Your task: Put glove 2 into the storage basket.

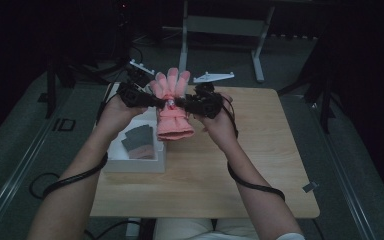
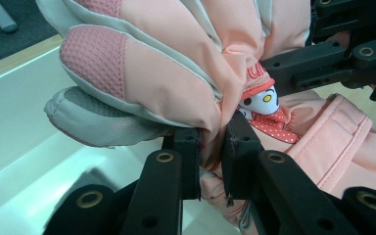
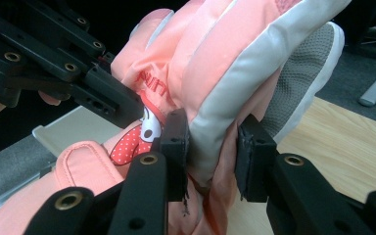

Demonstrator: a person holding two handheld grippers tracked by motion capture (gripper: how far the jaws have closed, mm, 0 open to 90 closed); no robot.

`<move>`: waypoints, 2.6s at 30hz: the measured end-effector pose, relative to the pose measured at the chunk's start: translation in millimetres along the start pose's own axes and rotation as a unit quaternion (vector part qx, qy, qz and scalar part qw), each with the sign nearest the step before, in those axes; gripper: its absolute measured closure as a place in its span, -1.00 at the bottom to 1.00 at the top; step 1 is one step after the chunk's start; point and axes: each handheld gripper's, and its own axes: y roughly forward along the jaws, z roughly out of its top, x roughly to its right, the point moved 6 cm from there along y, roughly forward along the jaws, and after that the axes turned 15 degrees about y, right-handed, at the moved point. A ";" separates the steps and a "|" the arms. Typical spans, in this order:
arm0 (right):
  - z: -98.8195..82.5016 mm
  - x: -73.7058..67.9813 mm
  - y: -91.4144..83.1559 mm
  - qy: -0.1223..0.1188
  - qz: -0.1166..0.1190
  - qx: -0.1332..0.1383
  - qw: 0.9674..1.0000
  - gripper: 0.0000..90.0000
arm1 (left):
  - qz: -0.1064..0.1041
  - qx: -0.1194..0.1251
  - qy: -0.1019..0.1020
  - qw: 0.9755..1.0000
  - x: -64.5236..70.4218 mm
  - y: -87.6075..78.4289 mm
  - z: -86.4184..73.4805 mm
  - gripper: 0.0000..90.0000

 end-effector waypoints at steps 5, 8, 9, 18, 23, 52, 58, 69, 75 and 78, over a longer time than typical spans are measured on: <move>3.4 -14.2 19.5 -0.001 0.008 -0.005 1.000 0.54 | 0.006 -0.007 -0.010 1.000 -14.7 -12.4 -14.5 0.75; 5.0 -23.5 33.1 -0.003 0.011 -0.012 1.000 0.54 | 0.011 -0.014 -0.018 1.000 -25.4 -20.8 -25.8 0.75; 5.9 -27.5 39.5 -0.002 0.013 -0.014 1.000 0.54 | 0.013 -0.016 -0.021 1.000 -27.9 -22.9 -28.6 0.75; 2.7 -50.3 85.4 -0.005 0.014 -0.030 0.999 0.55 | 0.012 -0.030 -0.041 0.999 -60.0 -30.4 -67.5 0.75; -9.9 -46.7 112.8 0.000 0.007 -0.056 0.998 0.55 | -0.001 -0.026 -0.069 0.997 -72.4 -13.1 -92.6 0.75; -60.2 -34.7 171.9 -0.007 -0.068 -0.213 0.975 0.53 | 0.009 -0.144 -0.109 0.983 -73.1 42.5 -146.3 0.74; -59.9 -34.5 174.7 -0.005 -0.083 -0.217 0.973 0.36 | 0.026 -0.169 -0.115 0.979 -74.6 45.9 -148.2 0.68; -41.3 -30.7 154.6 -0.005 -0.065 -0.163 0.985 0.05 | 0.083 -0.234 -0.096 0.964 -75.3 56.1 -149.7 0.51; -37.3 -25.6 136.0 -0.003 -0.042 -0.155 0.987 -0.06 | 0.121 -0.234 -0.090 0.961 -78.2 54.8 -147.7 0.30; -37.3 -23.5 128.3 -0.005 -0.034 -0.150 0.988 -0.10 | 0.124 -0.224 -0.093 0.962 -78.9 52.7 -147.1 0.27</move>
